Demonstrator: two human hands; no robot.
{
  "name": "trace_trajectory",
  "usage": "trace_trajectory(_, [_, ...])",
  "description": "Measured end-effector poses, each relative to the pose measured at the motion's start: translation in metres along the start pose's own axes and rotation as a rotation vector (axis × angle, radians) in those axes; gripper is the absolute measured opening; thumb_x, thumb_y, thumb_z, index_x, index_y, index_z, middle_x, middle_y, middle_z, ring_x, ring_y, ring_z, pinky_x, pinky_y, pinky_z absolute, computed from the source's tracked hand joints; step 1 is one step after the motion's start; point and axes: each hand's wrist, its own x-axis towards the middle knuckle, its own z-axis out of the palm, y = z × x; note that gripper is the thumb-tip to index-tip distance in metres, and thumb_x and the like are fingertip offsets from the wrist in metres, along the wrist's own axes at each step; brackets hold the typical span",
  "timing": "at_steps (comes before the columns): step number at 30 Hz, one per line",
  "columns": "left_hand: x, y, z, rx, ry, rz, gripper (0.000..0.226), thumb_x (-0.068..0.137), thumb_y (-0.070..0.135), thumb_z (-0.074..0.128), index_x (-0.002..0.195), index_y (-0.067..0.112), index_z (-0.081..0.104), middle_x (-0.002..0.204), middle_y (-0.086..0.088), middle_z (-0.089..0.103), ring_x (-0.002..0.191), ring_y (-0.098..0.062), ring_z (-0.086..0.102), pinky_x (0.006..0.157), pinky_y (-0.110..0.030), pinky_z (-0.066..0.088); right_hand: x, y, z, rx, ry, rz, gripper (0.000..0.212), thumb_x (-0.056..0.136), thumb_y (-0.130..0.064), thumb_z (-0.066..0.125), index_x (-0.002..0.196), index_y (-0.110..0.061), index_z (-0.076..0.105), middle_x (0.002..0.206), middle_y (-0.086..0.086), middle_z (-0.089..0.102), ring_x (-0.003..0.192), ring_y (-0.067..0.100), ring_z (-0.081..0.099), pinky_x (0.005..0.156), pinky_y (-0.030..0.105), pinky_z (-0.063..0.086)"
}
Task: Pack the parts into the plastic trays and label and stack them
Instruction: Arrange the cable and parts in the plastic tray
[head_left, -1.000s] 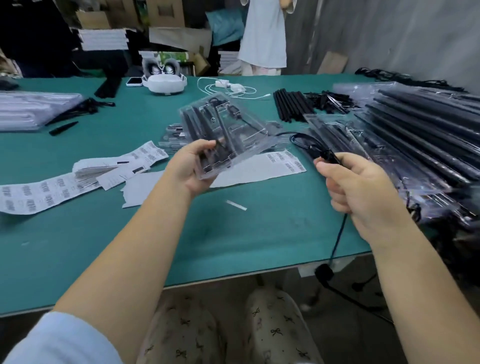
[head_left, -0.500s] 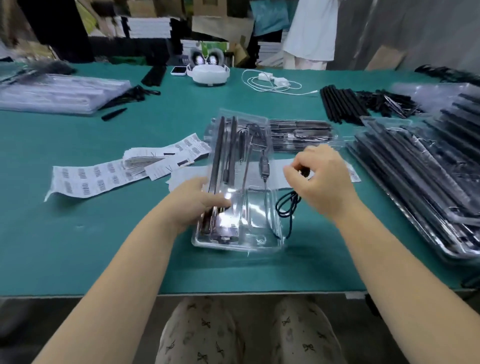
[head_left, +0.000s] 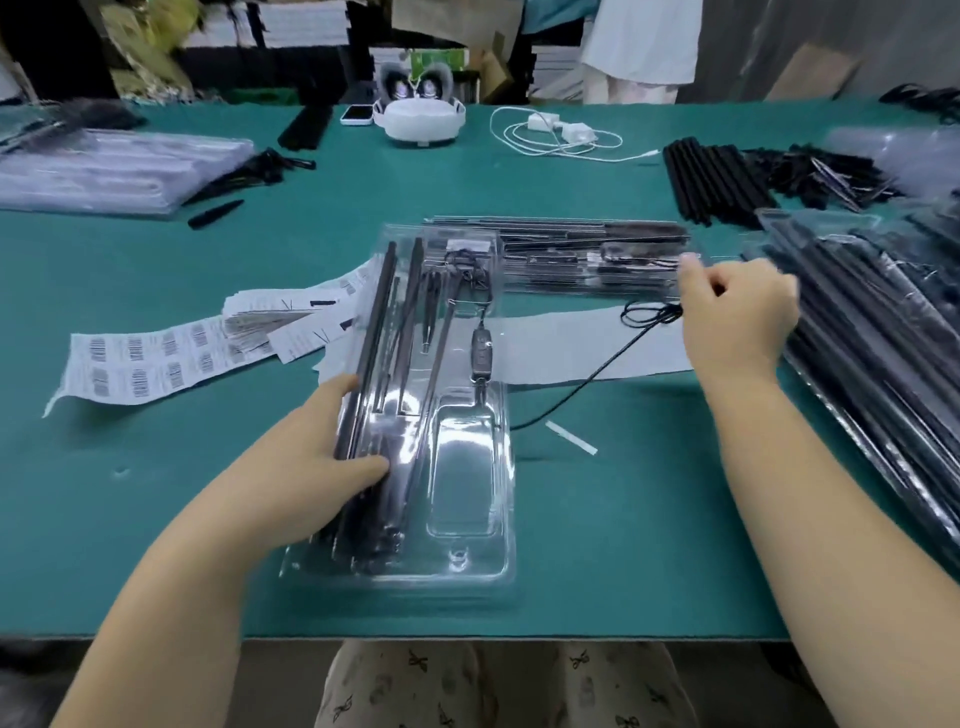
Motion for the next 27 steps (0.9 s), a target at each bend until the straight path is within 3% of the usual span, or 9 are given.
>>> trace_trajectory(2, [-0.002, -0.002, -0.003, 0.067, 0.003, -0.011, 0.071, 0.086, 0.034, 0.061, 0.144, 0.038, 0.02, 0.065, 0.011, 0.052, 0.045, -0.005, 0.048, 0.044, -0.021, 0.036, 0.013, 0.01, -0.004, -0.02, 0.083, 0.092, 0.044, 0.095, -0.044, 0.045, 0.065, -0.013, 0.054, 0.079, 0.016, 0.051, 0.098, 0.035, 0.044, 0.084, 0.039, 0.034])
trace_trajectory(3, [-0.002, -0.002, -0.003, 0.113, 0.0, -0.013, 0.071, 0.086, 0.038, 0.06, 0.144, 0.037, 0.021, 0.068, 0.009, 0.053, 0.047, -0.004, 0.052, 0.046, -0.022, 0.036, 0.016, 0.017, -0.005, -0.031, 0.117, 0.121, 0.046, 0.095, -0.045, 0.043, 0.069, -0.009, 0.057, 0.083, 0.017, 0.054, 0.101, 0.035, 0.045, 0.084, 0.037, 0.033])
trace_trajectory(6, [-0.001, 0.001, -0.005, 0.308, -0.042, -0.037, 0.073, 0.085, 0.051, 0.055, 0.146, 0.035, 0.018, 0.105, 0.005, 0.049, 0.089, -0.01, 0.056, 0.072, -0.029, 0.045, 0.015, 0.029, -0.004, -0.009, 0.1, 0.139, 0.055, 0.098, -0.042, 0.04, 0.065, -0.001, 0.054, 0.078, 0.018, 0.053, 0.088, 0.032, 0.049, 0.065, 0.031, 0.022])
trace_trajectory(10, [0.008, 0.026, -0.019, 0.628, -0.01, 0.017, 0.076, 0.077, 0.064, 0.052, 0.144, 0.036, 0.026, 0.149, 0.001, 0.026, 0.132, -0.022, 0.033, 0.104, -0.04, 0.038, 0.01, 0.024, -0.006, 0.044, 0.042, 0.082, 0.063, 0.097, -0.041, 0.038, 0.06, 0.009, 0.042, 0.055, 0.013, 0.035, 0.053, 0.024, 0.028, 0.059, 0.041, 0.011])
trace_trajectory(14, [0.029, 0.085, -0.006, 0.421, 0.1, 0.429, 0.069, 0.079, 0.061, 0.047, 0.141, 0.031, 0.04, 0.139, 0.007, 0.046, 0.126, -0.015, 0.042, 0.103, -0.032, 0.034, 0.012, 0.017, -0.004, 0.367, 0.1, 0.251, 0.059, 0.092, -0.049, 0.042, 0.056, -0.002, 0.037, 0.048, 0.003, 0.027, 0.051, 0.018, 0.024, 0.052, 0.031, 0.019])
trace_trajectory(18, [0.067, 0.126, 0.029, 0.538, -0.154, 0.599, 0.032, 0.09, 0.042, 0.056, 0.117, 0.028, 0.064, 0.109, 0.006, 0.064, 0.102, -0.016, 0.056, 0.09, -0.033, 0.047, 0.008, 0.01, -0.003, 0.501, 0.143, 0.41, 0.054, 0.091, -0.052, 0.044, 0.055, -0.012, 0.043, 0.04, -0.01, 0.035, 0.048, 0.014, 0.033, 0.052, 0.029, 0.03])
trace_trajectory(20, [0.083, 0.119, 0.033, 0.361, -0.268, 0.6, 0.016, 0.088, 0.036, 0.06, 0.093, 0.026, 0.073, 0.082, 0.01, 0.068, 0.074, -0.008, 0.059, 0.068, -0.029, 0.05, 0.007, 0.011, -0.005, 0.559, 0.151, 0.487, 0.052, 0.09, -0.054, 0.044, 0.05, -0.021, 0.048, 0.038, -0.013, 0.04, 0.05, 0.015, 0.04, 0.056, 0.033, 0.038])
trace_trajectory(22, [0.092, 0.104, 0.031, -0.025, -0.338, 0.536, 0.012, 0.083, 0.036, 0.065, 0.08, 0.028, 0.073, 0.066, 0.009, 0.063, 0.055, -0.003, 0.049, 0.056, -0.022, 0.041, 0.005, 0.01, -0.01, 0.622, 0.039, 0.494, 0.051, 0.086, -0.056, 0.045, 0.047, -0.024, 0.052, 0.042, -0.014, 0.042, 0.052, 0.013, 0.04, 0.058, 0.033, 0.036])
trace_trajectory(27, [0.109, 0.087, 0.028, -0.917, -0.297, 0.412, 0.013, 0.074, 0.019, 0.052, 0.076, 0.021, 0.064, 0.055, 0.005, 0.052, 0.051, -0.008, 0.044, 0.047, -0.019, 0.037, -0.009, -0.014, -0.007, 0.695, -0.652, 0.241, 0.018, 0.073, -0.041, 0.055, 0.061, -0.027, 0.056, 0.053, -0.013, 0.035, 0.046, 0.005, 0.03, 0.045, 0.019, 0.025])
